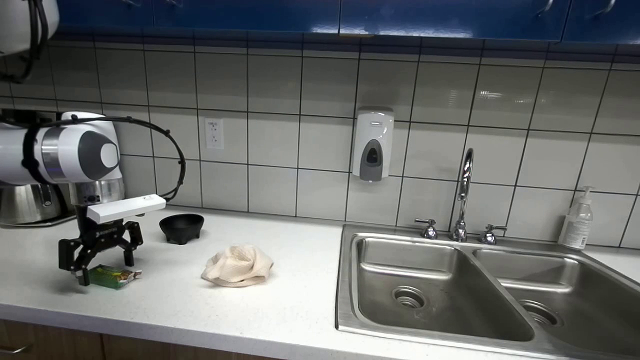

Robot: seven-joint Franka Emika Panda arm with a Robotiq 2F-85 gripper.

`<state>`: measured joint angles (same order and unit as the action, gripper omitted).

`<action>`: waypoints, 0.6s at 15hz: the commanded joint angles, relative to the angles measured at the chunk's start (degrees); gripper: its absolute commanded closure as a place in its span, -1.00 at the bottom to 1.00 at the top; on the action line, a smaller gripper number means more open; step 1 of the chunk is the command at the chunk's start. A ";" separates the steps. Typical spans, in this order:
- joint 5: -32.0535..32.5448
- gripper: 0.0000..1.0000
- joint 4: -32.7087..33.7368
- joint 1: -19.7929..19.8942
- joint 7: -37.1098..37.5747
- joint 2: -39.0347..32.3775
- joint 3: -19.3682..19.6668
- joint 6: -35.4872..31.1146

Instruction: Pick up the green rectangular object and put it in the black bowl

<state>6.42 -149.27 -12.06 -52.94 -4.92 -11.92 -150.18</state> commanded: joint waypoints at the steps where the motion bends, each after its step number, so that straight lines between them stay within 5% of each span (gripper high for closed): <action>1: 2.26 -1.00 0.53 0.24 0.82 -0.39 -0.66 -0.91; 9: 5.29 -1.00 0.57 0.42 0.26 -2.17 -0.77 -3.72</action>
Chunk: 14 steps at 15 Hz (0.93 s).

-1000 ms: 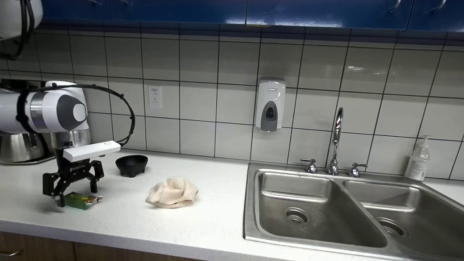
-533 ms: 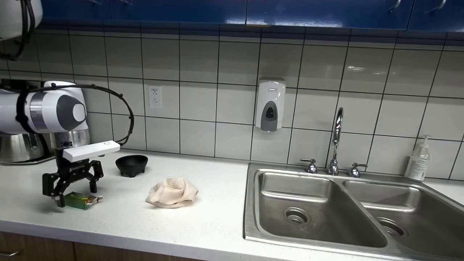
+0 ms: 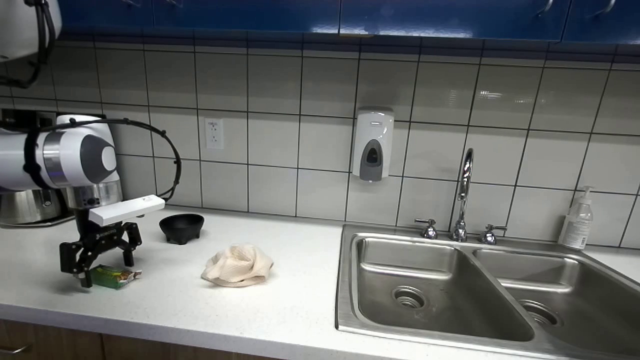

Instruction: Pick up the green rectangular object and put it in the black bowl

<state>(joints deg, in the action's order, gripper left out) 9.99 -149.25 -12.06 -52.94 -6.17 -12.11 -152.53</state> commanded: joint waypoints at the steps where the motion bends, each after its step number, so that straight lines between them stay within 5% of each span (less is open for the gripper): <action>1: 1.80 -1.00 0.57 0.47 0.23 -1.15 -0.62 -1.63; 4: 1.49 -1.00 0.58 0.65 -0.20 -1.39 -0.80 -1.72; 6: 1.38 -0.47 0.52 0.72 -0.24 -1.42 -0.84 -1.80; 14: 2.16 0.69 0.51 0.77 0.18 -0.62 -0.61 -2.12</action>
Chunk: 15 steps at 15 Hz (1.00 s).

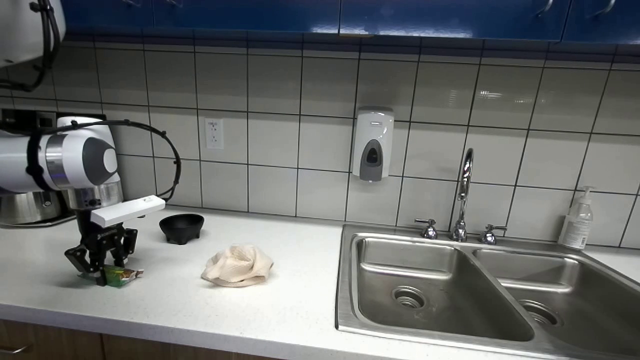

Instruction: Pick up the green rectangular object and put it in the black bowl

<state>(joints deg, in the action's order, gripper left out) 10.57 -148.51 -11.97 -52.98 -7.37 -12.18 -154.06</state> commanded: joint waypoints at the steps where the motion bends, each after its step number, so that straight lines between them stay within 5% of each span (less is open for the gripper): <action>1: 1.88 0.69 -0.37 0.62 0.57 0.92 -0.45 -0.60; 15: 1.68 0.69 1.83 1.03 1.65 8.27 1.30 0.76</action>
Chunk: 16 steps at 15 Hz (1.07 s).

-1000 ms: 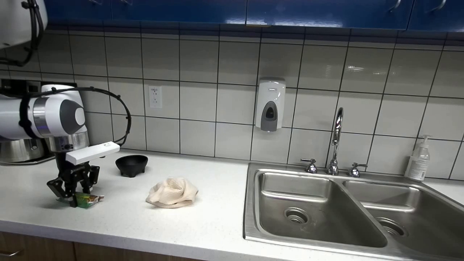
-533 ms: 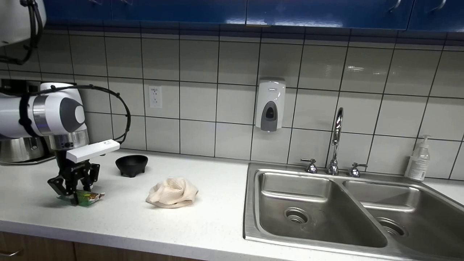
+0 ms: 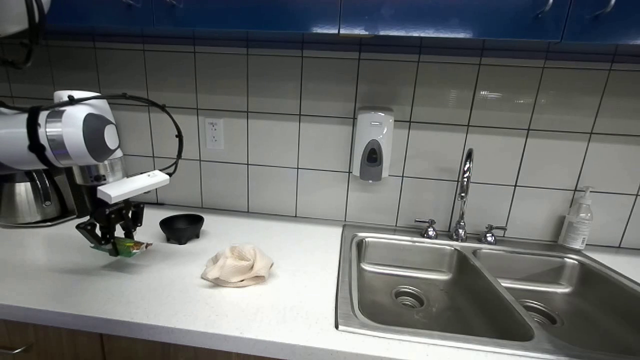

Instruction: Pick up the green rectangular object and put it in the black bowl

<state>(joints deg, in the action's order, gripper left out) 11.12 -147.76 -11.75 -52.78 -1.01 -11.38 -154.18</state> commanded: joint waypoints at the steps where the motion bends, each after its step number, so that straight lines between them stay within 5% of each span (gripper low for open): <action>1: 1.60 0.69 1.94 1.02 2.05 1.78 0.95 1.15; 16: 12.56 0.69 14.90 4.87 13.88 -3.52 6.20 9.89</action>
<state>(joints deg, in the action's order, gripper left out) 20.02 -137.48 -7.46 -42.99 -2.10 -5.22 -148.56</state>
